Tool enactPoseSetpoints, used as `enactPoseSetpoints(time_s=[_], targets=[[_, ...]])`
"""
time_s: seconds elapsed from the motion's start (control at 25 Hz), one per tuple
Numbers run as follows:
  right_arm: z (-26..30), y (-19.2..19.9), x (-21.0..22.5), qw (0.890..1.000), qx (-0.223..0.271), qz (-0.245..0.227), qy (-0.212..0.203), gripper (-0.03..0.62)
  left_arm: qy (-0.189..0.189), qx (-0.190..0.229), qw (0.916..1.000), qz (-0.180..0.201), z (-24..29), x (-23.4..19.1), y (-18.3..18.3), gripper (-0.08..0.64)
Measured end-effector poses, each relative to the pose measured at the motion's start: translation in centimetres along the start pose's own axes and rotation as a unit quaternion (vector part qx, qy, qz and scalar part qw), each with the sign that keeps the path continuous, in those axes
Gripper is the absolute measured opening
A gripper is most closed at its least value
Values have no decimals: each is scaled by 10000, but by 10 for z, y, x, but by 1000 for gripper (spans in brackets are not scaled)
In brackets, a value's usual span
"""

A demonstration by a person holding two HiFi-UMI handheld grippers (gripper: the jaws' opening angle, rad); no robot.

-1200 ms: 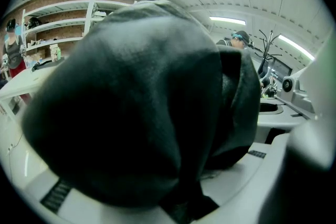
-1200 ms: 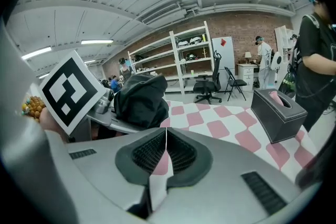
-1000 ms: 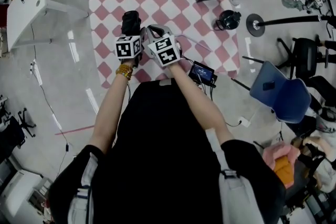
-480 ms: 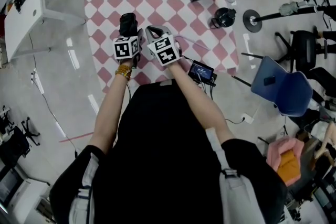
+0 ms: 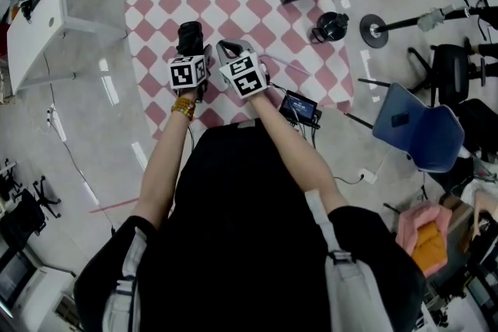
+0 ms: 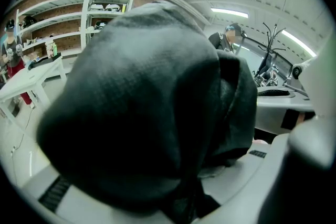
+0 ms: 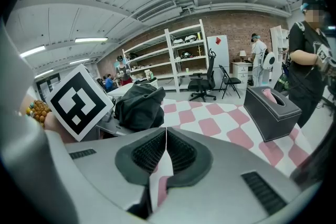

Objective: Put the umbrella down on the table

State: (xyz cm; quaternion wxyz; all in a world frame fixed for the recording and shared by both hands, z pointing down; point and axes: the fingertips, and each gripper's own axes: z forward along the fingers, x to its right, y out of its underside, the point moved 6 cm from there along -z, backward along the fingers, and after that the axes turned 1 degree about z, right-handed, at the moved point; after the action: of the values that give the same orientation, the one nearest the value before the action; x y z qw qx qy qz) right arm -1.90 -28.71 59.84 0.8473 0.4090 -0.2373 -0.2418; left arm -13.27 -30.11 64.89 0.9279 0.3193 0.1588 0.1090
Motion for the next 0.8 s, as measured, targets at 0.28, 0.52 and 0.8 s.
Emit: enactPoseSetpoints(time_s=[0.28,0.52,0.8], targets=[[0,-1,1,10000,-16,19,9,17,20,-39,10000,-12,3,-1,2,188],[3,0,2,10000,-47,21,-4,17,-21,-77,10000,3,3,-3,1,190],[7,-1,1,9999,-80,-66,-10,17,-38,-139,9999,-14,7,-7,2,196]])
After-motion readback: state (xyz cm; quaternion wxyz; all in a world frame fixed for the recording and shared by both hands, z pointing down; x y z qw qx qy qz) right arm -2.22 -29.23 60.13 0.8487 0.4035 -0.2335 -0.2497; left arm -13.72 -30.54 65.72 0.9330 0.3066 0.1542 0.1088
